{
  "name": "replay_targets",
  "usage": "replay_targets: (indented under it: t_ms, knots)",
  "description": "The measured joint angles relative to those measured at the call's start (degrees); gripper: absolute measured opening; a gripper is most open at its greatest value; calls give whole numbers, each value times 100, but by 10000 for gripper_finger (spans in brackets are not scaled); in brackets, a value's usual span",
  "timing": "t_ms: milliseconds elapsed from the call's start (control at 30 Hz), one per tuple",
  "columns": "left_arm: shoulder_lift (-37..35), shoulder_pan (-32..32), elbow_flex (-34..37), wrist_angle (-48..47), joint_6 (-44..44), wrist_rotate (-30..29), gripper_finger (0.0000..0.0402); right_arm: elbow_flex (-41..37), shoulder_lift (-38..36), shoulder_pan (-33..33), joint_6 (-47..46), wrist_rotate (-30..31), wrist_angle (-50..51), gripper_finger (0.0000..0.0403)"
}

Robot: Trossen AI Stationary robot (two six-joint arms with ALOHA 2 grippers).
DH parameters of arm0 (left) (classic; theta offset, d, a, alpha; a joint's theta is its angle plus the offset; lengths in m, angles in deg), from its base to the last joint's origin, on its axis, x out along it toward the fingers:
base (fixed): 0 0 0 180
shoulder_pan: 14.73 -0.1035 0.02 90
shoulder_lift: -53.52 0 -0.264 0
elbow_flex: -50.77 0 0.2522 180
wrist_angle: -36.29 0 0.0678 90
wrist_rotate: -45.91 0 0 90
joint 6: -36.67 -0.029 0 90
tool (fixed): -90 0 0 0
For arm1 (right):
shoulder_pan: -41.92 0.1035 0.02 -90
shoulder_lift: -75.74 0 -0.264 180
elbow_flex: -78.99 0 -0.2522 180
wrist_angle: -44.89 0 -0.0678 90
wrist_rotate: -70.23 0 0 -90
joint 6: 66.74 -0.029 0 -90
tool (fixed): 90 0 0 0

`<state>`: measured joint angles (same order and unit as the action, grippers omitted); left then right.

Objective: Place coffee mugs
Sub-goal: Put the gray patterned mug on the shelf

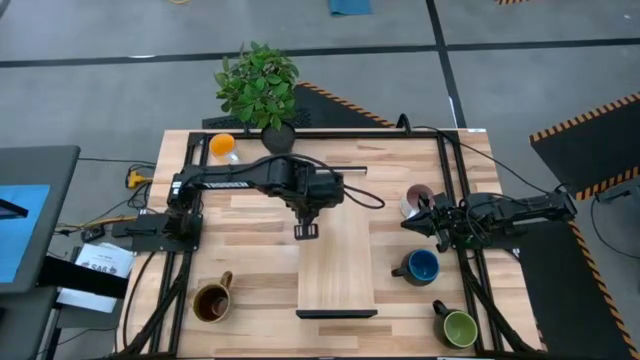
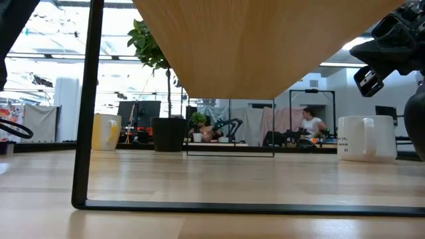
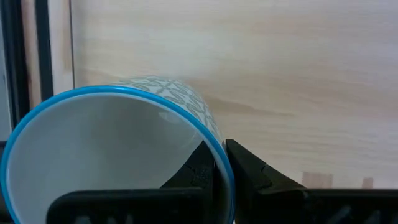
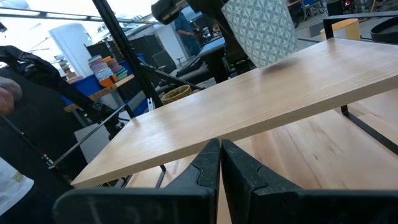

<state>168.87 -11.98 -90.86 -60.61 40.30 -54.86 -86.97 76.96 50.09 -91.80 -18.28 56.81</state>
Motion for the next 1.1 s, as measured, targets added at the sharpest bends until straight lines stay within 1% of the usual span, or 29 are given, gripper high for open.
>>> replay_targets:
  t_ms: [533,767,1100]
  knots:
    - [22,-138,0,11,-104,-66,8,0,-1,1,0,0,2,43]
    - [22,-237,0,13,-169,97,19,1,-1,0,0,-1,4,43]
    - [22,-254,0,55,-212,95,24,-1,-1,0,0,-2,7,43]
